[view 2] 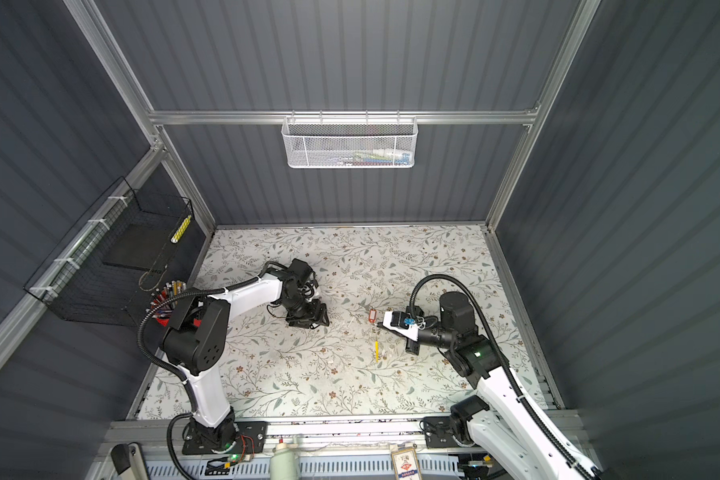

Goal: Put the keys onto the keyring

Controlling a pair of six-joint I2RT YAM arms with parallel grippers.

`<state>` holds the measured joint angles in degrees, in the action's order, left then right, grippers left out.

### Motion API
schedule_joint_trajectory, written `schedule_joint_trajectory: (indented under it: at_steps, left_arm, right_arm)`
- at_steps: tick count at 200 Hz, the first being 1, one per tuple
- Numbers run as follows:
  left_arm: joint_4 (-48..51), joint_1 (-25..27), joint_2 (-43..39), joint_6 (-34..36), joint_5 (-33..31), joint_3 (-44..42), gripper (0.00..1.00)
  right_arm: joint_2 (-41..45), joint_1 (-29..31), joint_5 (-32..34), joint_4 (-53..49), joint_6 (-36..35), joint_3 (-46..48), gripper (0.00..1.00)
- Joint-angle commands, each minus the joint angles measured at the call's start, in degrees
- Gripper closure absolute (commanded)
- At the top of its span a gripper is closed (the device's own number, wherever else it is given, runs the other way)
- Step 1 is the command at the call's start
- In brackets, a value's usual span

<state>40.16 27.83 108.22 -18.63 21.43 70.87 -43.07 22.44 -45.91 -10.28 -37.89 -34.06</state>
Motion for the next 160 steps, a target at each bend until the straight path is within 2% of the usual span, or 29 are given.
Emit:
schedule_joint_trajectory:
  at_steps: [1, 30, 71, 112, 138, 160]
  left_arm:
    - [-0.5, 0.5, 0.0, -0.6, 5.3, -2.9, 0.26]
    - [-5.1, 1.0, 0.8, -2.1, 9.5, -3.1, 0.26]
    - [-4.1, 3.0, 3.3, 0.5, 11.8, 1.0, 0.26]
    - [2.7, 2.8, -1.6, 7.7, 1.2, 2.6, 0.28]
    - [5.5, 2.7, -2.9, 12.4, -7.5, 3.8, 0.35]
    - [5.6, 2.1, -2.9, 16.4, -10.6, 4.1, 0.4]
  right_arm:
    - [0.4, 0.2, -0.8, 1.2, 0.8, 0.4, 0.95]
    - [-0.1, 0.2, -0.9, 1.2, 0.8, 0.4, 0.95]
    - [0.2, 0.3, -0.5, 0.6, 0.7, 0.4, 0.95]
    - [-0.3, 0.2, -0.5, 0.6, 0.8, 0.3, 0.95]
    - [-0.7, 0.2, -0.7, 0.5, 0.6, 0.1, 0.95]
    - [-0.9, 0.3, -0.7, -0.2, 0.3, -0.3, 0.95]
